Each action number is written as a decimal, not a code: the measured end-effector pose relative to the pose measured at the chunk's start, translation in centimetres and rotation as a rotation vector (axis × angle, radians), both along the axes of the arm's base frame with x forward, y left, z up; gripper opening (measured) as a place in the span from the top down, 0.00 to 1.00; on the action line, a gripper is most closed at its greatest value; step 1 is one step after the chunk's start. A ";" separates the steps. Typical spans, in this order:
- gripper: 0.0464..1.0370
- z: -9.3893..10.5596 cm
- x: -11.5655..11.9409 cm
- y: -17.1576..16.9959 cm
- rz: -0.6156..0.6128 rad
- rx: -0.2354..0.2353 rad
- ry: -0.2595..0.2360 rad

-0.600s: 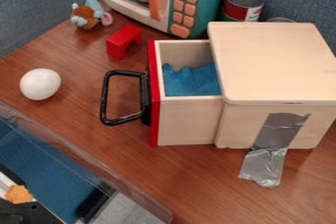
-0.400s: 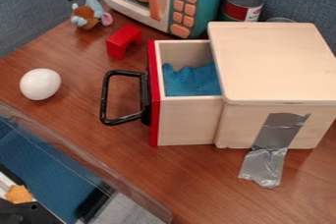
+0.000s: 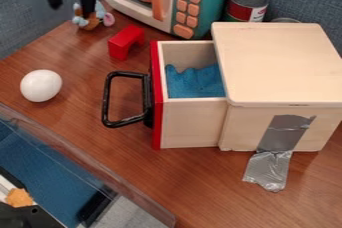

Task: Put the stuffed toy inside the drawer

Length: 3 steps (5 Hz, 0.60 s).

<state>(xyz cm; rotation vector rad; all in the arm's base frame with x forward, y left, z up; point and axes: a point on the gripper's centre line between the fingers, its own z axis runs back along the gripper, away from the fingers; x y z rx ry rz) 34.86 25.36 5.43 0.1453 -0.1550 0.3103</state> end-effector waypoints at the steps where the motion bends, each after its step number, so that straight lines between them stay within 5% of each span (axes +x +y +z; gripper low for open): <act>1: 0.04 -1.4 0.9 0.0 -0.035 0.007 -0.035; 2: 0.04 -1.6 2.0 -0.1 -0.055 0.012 -0.114; 3: 0.04 -2.9 2.5 -0.2 -0.056 -0.017 -0.132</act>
